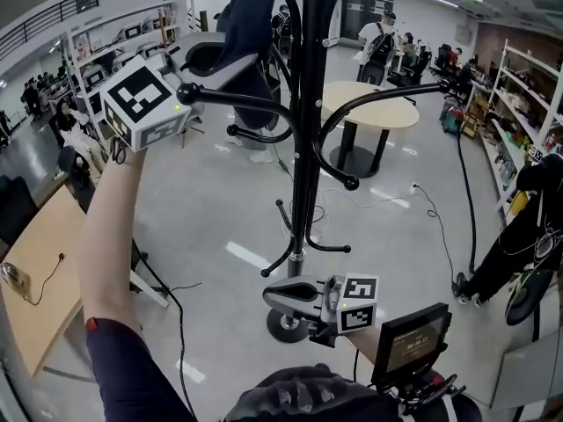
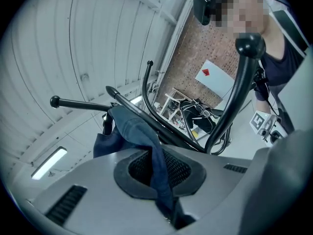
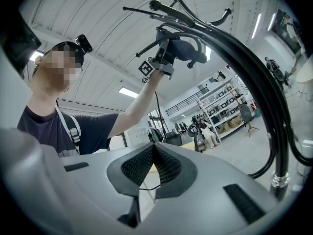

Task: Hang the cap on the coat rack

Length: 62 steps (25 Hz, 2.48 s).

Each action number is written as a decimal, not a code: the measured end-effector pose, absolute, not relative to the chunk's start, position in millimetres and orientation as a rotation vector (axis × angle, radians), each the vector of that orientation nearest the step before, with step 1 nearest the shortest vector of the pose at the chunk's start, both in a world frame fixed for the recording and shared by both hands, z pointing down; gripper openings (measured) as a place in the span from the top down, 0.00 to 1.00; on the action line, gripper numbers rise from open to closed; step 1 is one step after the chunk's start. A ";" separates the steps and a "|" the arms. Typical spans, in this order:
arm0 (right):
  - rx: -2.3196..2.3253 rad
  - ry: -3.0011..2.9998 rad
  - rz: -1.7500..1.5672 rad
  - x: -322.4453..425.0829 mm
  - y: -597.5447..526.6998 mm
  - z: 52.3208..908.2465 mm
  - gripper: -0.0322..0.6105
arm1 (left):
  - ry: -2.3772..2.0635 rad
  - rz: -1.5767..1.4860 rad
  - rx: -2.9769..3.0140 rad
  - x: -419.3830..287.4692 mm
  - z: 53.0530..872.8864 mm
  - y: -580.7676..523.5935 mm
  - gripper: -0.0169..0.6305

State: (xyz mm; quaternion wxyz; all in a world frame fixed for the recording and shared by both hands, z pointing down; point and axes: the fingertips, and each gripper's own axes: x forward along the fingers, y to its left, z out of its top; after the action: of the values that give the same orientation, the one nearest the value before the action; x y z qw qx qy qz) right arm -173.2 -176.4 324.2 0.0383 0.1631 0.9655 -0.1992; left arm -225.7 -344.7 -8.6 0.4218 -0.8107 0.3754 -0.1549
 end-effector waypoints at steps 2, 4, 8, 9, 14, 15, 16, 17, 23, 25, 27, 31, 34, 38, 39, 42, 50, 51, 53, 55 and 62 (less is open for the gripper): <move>0.500 2.960 -0.611 -173.1 -173.9 325.3 0.94 | 0.927 -0.421 -2.057 -224.5 0.6 -347.5 0.93; 0.501 2.955 -0.609 -172.1 -170.5 325.2 0.94 | 0.910 -0.499 -2.056 -220.1 13.7 -349.8 0.93; 0.498 2.956 -0.608 -169.4 -167.5 322.6 0.94 | 0.915 -0.505 -2.055 -216.1 22.3 -349.5 0.93; 0.496 2.956 -0.610 -168.7 -167.4 322.5 0.94 | 0.920 -0.489 -2.055 -217.0 21.4 -349.7 0.93; 0.490 2.952 -0.612 -166.0 -172.1 327.2 0.94 | 0.916 -0.497 -2.046 -215.5 25.9 -353.2 0.93; 0.491 2.952 -0.610 -165.8 -172.4 326.9 0.94 | 0.913 -0.501 -2.047 -214.9 26.4 -353.3 0.93; 0.493 2.951 -0.609 -165.7 -172.2 326.2 0.94 | 0.909 -0.505 -2.048 -214.4 26.9 -353.2 0.93; 0.494 2.950 -0.609 -165.8 -171.9 325.3 0.94 | 0.906 -0.511 -2.048 -214.1 27.5 -352.8 0.93; 0.496 2.944 -0.611 -165.2 -168.7 323.4 0.94 | 0.918 -0.497 -2.060 -211.2 31.5 -350.9 0.93; 0.500 2.944 -0.616 -164.9 -166.3 323.7 0.94 | 0.931 -0.468 -2.074 -210.8 32.2 -349.3 0.93; 0.504 2.944 -0.618 -165.0 -164.4 323.8 0.94 | 0.943 -0.443 -2.087 -211.0 32.7 -348.1 0.93; 0.513 2.941 -0.623 -164.7 -159.7 322.4 0.94 | 0.979 -0.411 -2.072 -211.0 31.3 -344.7 0.93; 0.515 2.942 -0.627 -166.2 -156.5 324.3 0.94 | 1.020 -0.368 -2.069 -214.2 30.5 -343.5 0.92; 0.520 2.946 -0.631 -169.9 -149.9 325.8 0.94 | 1.083 -0.304 -2.077 -225.2 24.9 -337.0 0.81; 0.521 2.947 -0.628 -170.9 -148.2 325.7 0.94 | 1.100 -0.286 -2.078 -229.1 22.3 -334.7 0.76; 0.534 2.949 -0.623 -174.3 -141.5 325.1 0.94 | 1.147 -0.251 -2.081 -242.5 17.1 -327.3 0.71; 0.588 2.956 -0.610 -190.9 -120.4 326.7 0.94 | 1.239 -0.231 -2.037 -280.5 16.3 -296.2 0.70; 0.594 2.957 -0.611 -193.4 -115.5 326.6 0.94 | 1.242 -0.239 -2.034 -283.8 18.6 -290.1 0.70; 0.605 2.956 -0.617 -199.1 -106.3 325.7 0.94 | 1.250 -0.258 -2.027 -290.6 23.9 -277.5 0.70; 0.607 2.952 -0.627 -205.5 -99.6 325.1 0.94 | 1.253 -0.274 -2.020 -297.1 31.0 -265.7 0.70; 0.607 2.965 -0.681 -222.4 -78.8 338.5 0.94 | 1.330 -0.211 -2.036 -320.6 114.8 -210.5 0.70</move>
State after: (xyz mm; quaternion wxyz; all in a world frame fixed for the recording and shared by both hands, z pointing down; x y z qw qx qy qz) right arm -222.4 -78.8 338.5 0.0197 0.1957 0.9556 -0.2194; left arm -320.6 -210.5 114.8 0.3431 -0.7835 0.5117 -0.0812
